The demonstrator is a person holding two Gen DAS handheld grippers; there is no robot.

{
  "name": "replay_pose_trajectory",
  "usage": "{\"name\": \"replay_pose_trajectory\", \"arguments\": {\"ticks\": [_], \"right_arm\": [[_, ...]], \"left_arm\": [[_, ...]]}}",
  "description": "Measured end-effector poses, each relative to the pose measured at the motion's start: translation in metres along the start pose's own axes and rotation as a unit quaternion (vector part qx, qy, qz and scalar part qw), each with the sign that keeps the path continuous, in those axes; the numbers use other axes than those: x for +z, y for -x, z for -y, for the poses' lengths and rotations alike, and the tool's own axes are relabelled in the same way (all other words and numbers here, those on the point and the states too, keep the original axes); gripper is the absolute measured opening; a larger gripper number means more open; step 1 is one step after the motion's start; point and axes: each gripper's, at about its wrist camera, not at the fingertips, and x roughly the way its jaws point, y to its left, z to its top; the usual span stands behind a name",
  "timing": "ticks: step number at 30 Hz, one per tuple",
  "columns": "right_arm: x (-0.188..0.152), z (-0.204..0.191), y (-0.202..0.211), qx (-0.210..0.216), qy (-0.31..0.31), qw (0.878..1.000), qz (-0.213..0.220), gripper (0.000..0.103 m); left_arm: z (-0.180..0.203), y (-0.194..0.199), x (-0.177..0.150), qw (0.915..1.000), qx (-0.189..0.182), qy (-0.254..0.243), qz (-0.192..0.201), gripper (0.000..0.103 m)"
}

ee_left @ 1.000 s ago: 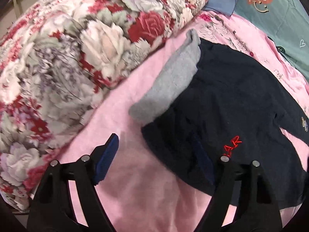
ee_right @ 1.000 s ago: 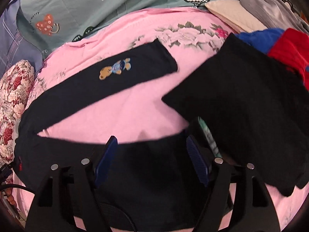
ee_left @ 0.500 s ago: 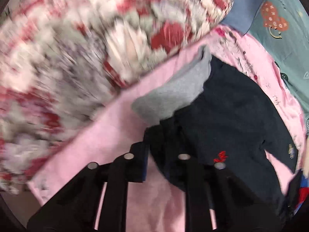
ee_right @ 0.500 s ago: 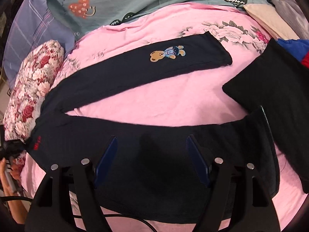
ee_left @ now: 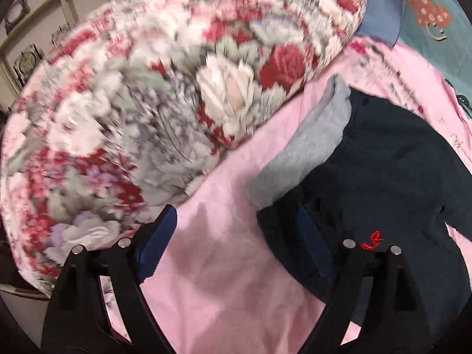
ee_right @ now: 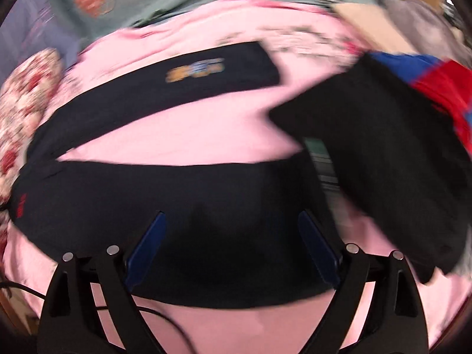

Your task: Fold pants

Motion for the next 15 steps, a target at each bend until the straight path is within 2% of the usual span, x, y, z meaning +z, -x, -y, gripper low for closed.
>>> {"name": "replay_pose_trajectory", "arguments": {"ticks": [3, 4, 5, 6, 8, 10, 12, 14, 15], "right_arm": [[-0.008, 0.029, 0.005, -0.015, -0.036, 0.999, 0.007, 0.090], [-0.011, 0.036, 0.006, -0.014, -0.056, 0.998, 0.015, 0.083], [-0.013, 0.043, 0.009, 0.000, -0.077, 0.997, 0.026, 0.070], [-0.014, 0.043, 0.009, 0.024, -0.084, 0.996, 0.032, 0.065], [-0.012, 0.034, 0.006, 0.057, -0.076, 0.995, 0.031, 0.044], [-0.004, 0.017, -0.002, 0.077, -0.056, 0.995, 0.024, 0.039], [0.006, 0.000, -0.009, 0.088, -0.041, 0.995, 0.017, 0.039], [0.018, -0.012, -0.013, 0.072, -0.031, 0.997, 0.029, 0.042], [0.022, -0.015, -0.013, 0.049, -0.025, 0.998, 0.035, 0.044]], "left_arm": [[0.011, 0.013, -0.002, 0.9993, -0.027, -0.020, 0.015, 0.085], [0.014, 0.017, -0.005, 0.9988, -0.037, -0.026, 0.019, 0.085], [0.024, 0.019, -0.006, 0.9979, -0.046, -0.039, 0.023, 0.086], [0.035, 0.019, -0.009, 0.9968, -0.050, -0.057, 0.026, 0.086], [0.055, 0.019, -0.019, 0.9943, -0.061, -0.081, 0.033, 0.086], [0.082, 0.013, -0.028, 0.9888, -0.085, -0.119, 0.032, 0.086], [0.104, 0.001, -0.031, 0.9864, -0.069, -0.149, 0.015, 0.086], [0.113, -0.010, -0.035, 0.9858, -0.058, -0.157, -0.006, 0.086], [0.112, -0.014, -0.035, 0.9867, -0.058, -0.151, -0.014, 0.086]]}}
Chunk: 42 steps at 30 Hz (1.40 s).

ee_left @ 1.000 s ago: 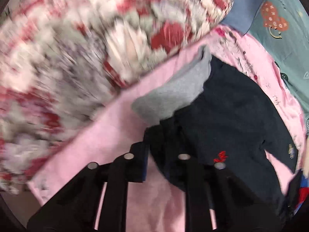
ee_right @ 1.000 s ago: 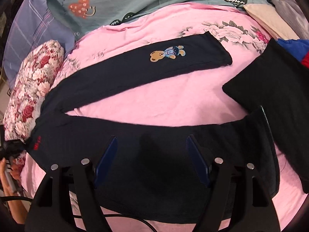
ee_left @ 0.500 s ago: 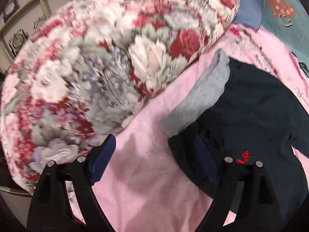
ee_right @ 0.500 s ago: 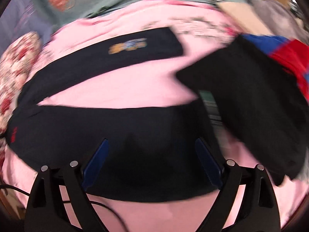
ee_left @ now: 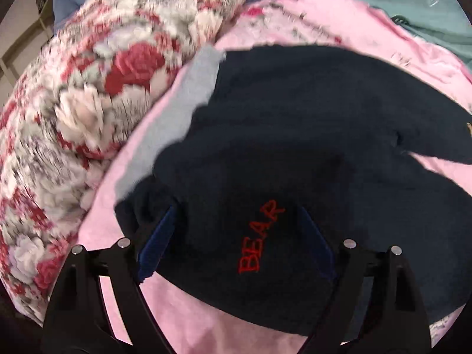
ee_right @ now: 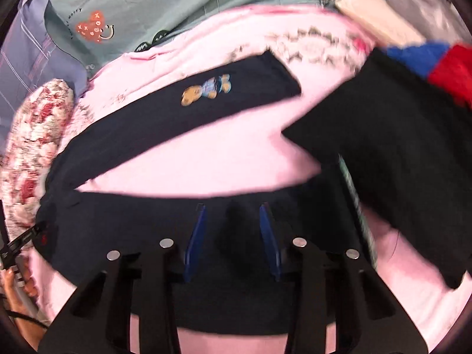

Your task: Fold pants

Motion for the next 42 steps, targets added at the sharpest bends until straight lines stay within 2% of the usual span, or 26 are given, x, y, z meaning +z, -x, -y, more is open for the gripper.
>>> {"name": "replay_pose_trajectory", "arguments": {"ticks": [1, 2, 4, 5, 6, 7, 9, 10, 12, 14, 15, 17, 18, 19, 20, 21, 22, 24, 25, 28, 29, 31, 33, 36, 42], "right_arm": [[0.002, 0.000, 0.000, -0.018, 0.003, 1.000, 0.003, 0.052], [0.003, 0.001, -0.003, -0.006, 0.002, 1.000, -0.004, 0.057], [0.002, 0.009, -0.016, 0.041, -0.005, 0.998, -0.041, 0.057], [0.001, 0.014, -0.021, 0.029, -0.007, 0.998, -0.052, 0.057], [-0.001, 0.022, -0.025, -0.010, -0.005, 0.999, -0.049, 0.052], [-0.002, 0.030, -0.023, -0.034, 0.002, 0.999, -0.034, 0.038], [-0.003, 0.044, -0.017, -0.083, 0.002, 0.996, -0.027, 0.029], [-0.004, 0.055, -0.013, -0.080, -0.017, 0.996, -0.026, 0.025], [-0.007, 0.064, -0.005, -0.074, -0.045, 0.996, -0.037, 0.027], [-0.015, 0.044, 0.008, -0.081, -0.014, 0.996, -0.029, 0.032], [-0.020, 0.030, 0.012, -0.063, 0.010, 0.998, -0.026, 0.035], [-0.032, 0.001, 0.014, 0.016, 0.049, 0.998, -0.045, 0.050], [-0.037, -0.008, 0.011, 0.034, 0.064, 0.996, -0.061, 0.051], [-0.040, -0.013, 0.005, 0.032, 0.076, 0.994, -0.077, 0.051], [-0.042, -0.013, -0.002, 0.011, 0.085, 0.992, -0.088, 0.051], [-0.042, -0.009, -0.004, 0.000, 0.089, 0.993, -0.079, 0.051], [-0.038, -0.002, -0.004, -0.028, 0.082, 0.993, -0.077, 0.051], [-0.026, 0.015, 0.002, -0.116, 0.045, 0.991, -0.057, 0.051], [-0.021, 0.018, 0.006, -0.120, 0.034, 0.991, -0.043, 0.051], [0.007, 0.002, 0.014, 0.007, 0.026, 0.999, -0.024, 0.056], [0.017, -0.009, 0.014, 0.023, 0.038, 0.999, -0.017, 0.059], [0.043, -0.049, 0.008, 0.027, 0.081, 0.996, 0.018, 0.065], [0.063, -0.093, -0.008, 0.048, 0.122, 0.991, 0.029, 0.067], [0.088, -0.163, -0.052, 0.114, 0.159, 0.981, -0.001, 0.067], [0.106, -0.278, -0.126, 0.154, 0.218, 0.963, -0.037, 0.067]], "left_arm": [[-0.003, -0.002, 0.000, 1.0000, -0.005, 0.006, -0.002, 0.086], [-0.005, -0.002, -0.001, 0.9999, -0.009, 0.009, -0.003, 0.086], [-0.010, -0.007, -0.001, 0.9998, -0.012, 0.013, -0.009, 0.090], [-0.013, -0.009, 0.000, 0.9997, -0.017, 0.016, -0.011, 0.091], [-0.019, -0.014, 0.001, 0.9994, -0.023, 0.022, -0.016, 0.093], [-0.022, -0.017, 0.002, 0.9992, -0.023, 0.025, -0.019, 0.096], [-0.030, -0.020, 0.003, 0.9987, -0.027, 0.032, -0.028, 0.096], [-0.032, -0.018, 0.003, 0.9988, -0.025, 0.031, -0.030, 0.096], [-0.031, -0.012, 0.002, 0.9989, -0.021, 0.027, -0.033, 0.094], [-0.027, -0.001, 0.000, 0.9992, -0.023, 0.023, -0.023, 0.094], [-0.022, 0.006, -0.002, 0.9994, -0.030, 0.014, -0.012, 0.094], [-0.011, 0.013, -0.004, 0.9992, -0.040, -0.007, 0.000, 0.095], [-0.005, 0.012, -0.005, 0.9992, -0.034, -0.021, 0.001, 0.095], [-0.003, 0.008, -0.006, 0.9994, -0.020, -0.029, -0.001, 0.095], [-0.003, 0.005, -0.007, 0.9995, -0.008, -0.031, -0.003, 0.095], [-0.006, -0.001, -0.007, 0.9995, 0.008, -0.029, -0.010, 0.095], [-0.014, -0.005, -0.006, 0.9997, 0.006, -0.016, -0.018, 0.095], [-0.022, -0.003, -0.003, 0.9997, -0.015, 0.000, -0.018, 0.094], [-0.025, 0.003, 0.001, 0.9997, -0.022, 0.003, -0.008, 0.094], [-0.026, 0.019, 0.015, 0.9990, -0.028, 0.000, 0.035, 0.094], [-0.024, 0.023, 0.021, 0.9982, -0.036, 0.001, 0.047, 0.095], [-0.018, 0.023, 0.028, 0.9973, -0.051, -0.001, 0.053, 0.095], [-0.008, 0.018, 0.033, 0.9968, -0.060, -0.005, 0.053, 0.095], [0.005, 0.004, 0.032, 0.9974, -0.056, -0.016, 0.044, 0.095], [0.010, -0.008, 0.009, 0.9978, -0.059, -0.013, 0.027, 0.095]]}}
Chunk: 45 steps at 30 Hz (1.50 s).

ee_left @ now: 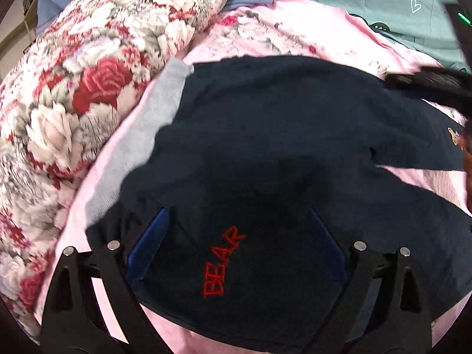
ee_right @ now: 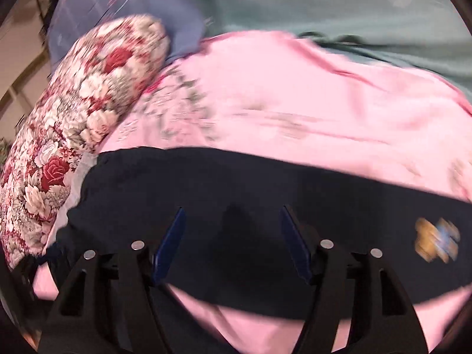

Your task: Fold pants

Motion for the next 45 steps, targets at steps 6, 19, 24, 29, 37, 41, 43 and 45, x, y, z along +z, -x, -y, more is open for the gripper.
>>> {"name": "replay_pose_trajectory", "arguments": {"ticks": [6, 19, 24, 29, 37, 41, 43, 45], "right_arm": [[0.018, -0.057, -0.062, -0.029, 0.078, 0.996, -0.030, 0.066], [0.064, -0.065, -0.095, -0.138, 0.096, 0.986, 0.010, 0.002], [0.068, -0.062, -0.077, 0.072, 0.026, 0.996, -0.044, 0.004], [0.052, -0.124, -0.112, 0.112, 0.100, 0.982, -0.113, 0.019], [0.061, -0.079, -0.066, -0.053, 0.044, 0.997, 0.025, 0.036], [0.023, -0.025, -0.019, -0.042, 0.080, 0.996, 0.014, 0.067], [0.007, 0.024, -0.003, -0.073, 0.061, 0.995, -0.007, 0.067], [-0.015, 0.092, 0.015, -0.090, -0.004, 0.995, -0.034, 0.067]], "left_arm": [[0.003, 0.003, -0.009, 0.9999, -0.011, 0.001, 0.012, 0.095], [-0.001, -0.010, -0.007, 0.9999, -0.007, -0.011, -0.004, 0.096], [-0.010, 0.000, -0.009, 0.9996, -0.025, 0.011, 0.000, 0.096], [-0.012, 0.000, -0.010, 0.9999, 0.001, 0.011, 0.005, 0.096], [-0.036, 0.005, -0.004, 0.9992, 0.027, 0.030, 0.005, 0.097], [-0.037, 0.011, 0.003, 0.9989, 0.029, 0.028, 0.023, 0.097], [-0.040, 0.007, 0.005, 0.9985, 0.035, 0.036, 0.022, 0.097], [-0.040, 0.000, 0.009, 0.9978, 0.045, 0.047, 0.013, 0.097]]}}
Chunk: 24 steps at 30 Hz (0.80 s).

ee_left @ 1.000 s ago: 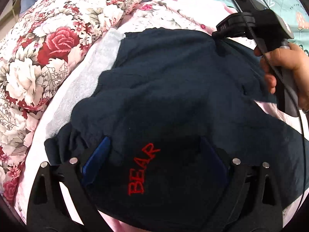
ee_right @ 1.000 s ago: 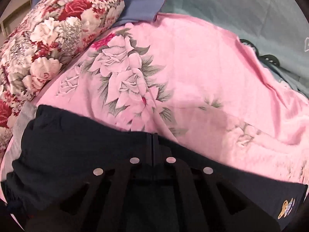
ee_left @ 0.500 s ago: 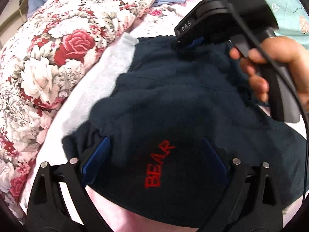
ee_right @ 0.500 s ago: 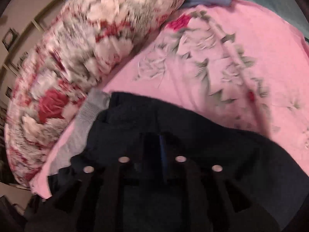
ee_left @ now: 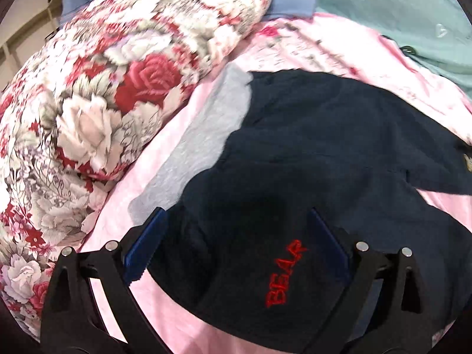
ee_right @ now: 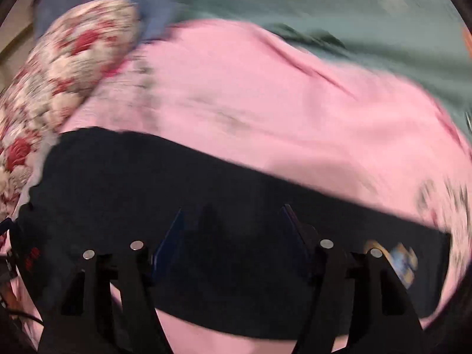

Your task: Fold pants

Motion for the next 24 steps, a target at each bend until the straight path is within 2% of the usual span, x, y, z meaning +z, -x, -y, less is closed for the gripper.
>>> {"name": "replay_pose_trajectory", "arguments": {"ticks": [3, 4, 5, 6, 7, 8, 10, 12, 14, 15, 16, 18, 19, 21, 24], "right_arm": [[-0.039, 0.099, 0.011, -0.054, -0.103, 0.993, -0.023, 0.067], [-0.054, 0.132, 0.020, -0.122, -0.124, 0.985, -0.021, 0.070], [-0.066, 0.157, 0.029, -0.160, -0.149, 0.976, -0.012, 0.074], [-0.079, 0.180, 0.040, -0.181, -0.187, 0.966, -0.002, 0.074], [-0.096, 0.205, 0.053, -0.194, -0.244, 0.950, -0.002, 0.074], [-0.108, 0.216, 0.064, -0.174, -0.277, 0.945, 0.008, 0.074], [-0.129, 0.218, 0.091, -0.098, -0.296, 0.949, 0.051, 0.075], [-0.145, 0.201, 0.108, -0.043, -0.264, 0.961, 0.069, 0.075], [-0.156, 0.186, 0.105, -0.007, -0.230, 0.972, 0.049, 0.076], [-0.154, 0.187, 0.100, -0.009, -0.225, 0.974, 0.033, 0.076], [-0.159, 0.184, 0.093, -0.029, -0.226, 0.973, 0.016, 0.076], [-0.165, 0.185, 0.096, -0.062, -0.240, 0.968, 0.029, 0.075], [-0.166, 0.181, 0.103, -0.064, -0.245, 0.967, 0.037, 0.076], [-0.163, 0.169, 0.118, -0.047, -0.228, 0.970, 0.068, 0.078], [-0.151, 0.158, 0.127, -0.053, -0.206, 0.974, 0.078, 0.085]], "left_arm": [[-0.004, -0.011, -0.002, 0.9997, 0.020, 0.011, -0.006, 0.097], [-0.003, -0.015, -0.002, 0.9995, 0.028, 0.009, -0.011, 0.097], [-0.003, -0.015, -0.003, 0.9994, 0.030, 0.008, -0.016, 0.097], [-0.002, -0.013, -0.005, 0.9994, 0.031, 0.009, -0.015, 0.097], [-0.001, -0.010, -0.005, 0.9994, 0.031, 0.009, -0.012, 0.097], [0.002, -0.005, -0.005, 0.9995, 0.029, 0.006, -0.009, 0.097], [0.014, 0.004, -0.006, 0.9998, 0.017, -0.012, 0.003, 0.097], [0.028, 0.009, -0.009, 0.9992, 0.017, -0.035, 0.010, 0.097], [0.039, 0.003, -0.013, 0.9982, 0.037, -0.047, -0.002, 0.097], [0.040, -0.001, -0.014, 0.9979, 0.047, -0.043, -0.009, 0.097], [0.039, -0.005, -0.015, 0.9976, 0.055, -0.037, -0.019, 0.097], [0.032, -0.001, -0.021, 0.9984, 0.042, -0.020, -0.032, 0.097], [0.029, 0.006, -0.023, 0.9991, 0.028, -0.016, -0.026, 0.097], [0.027, 0.014, -0.024, 0.9990, 0.032, -0.026, -0.017, 0.097], [0.026, 0.027, -0.016, 0.9986, 0.034, -0.041, 0.004, 0.097]]}}
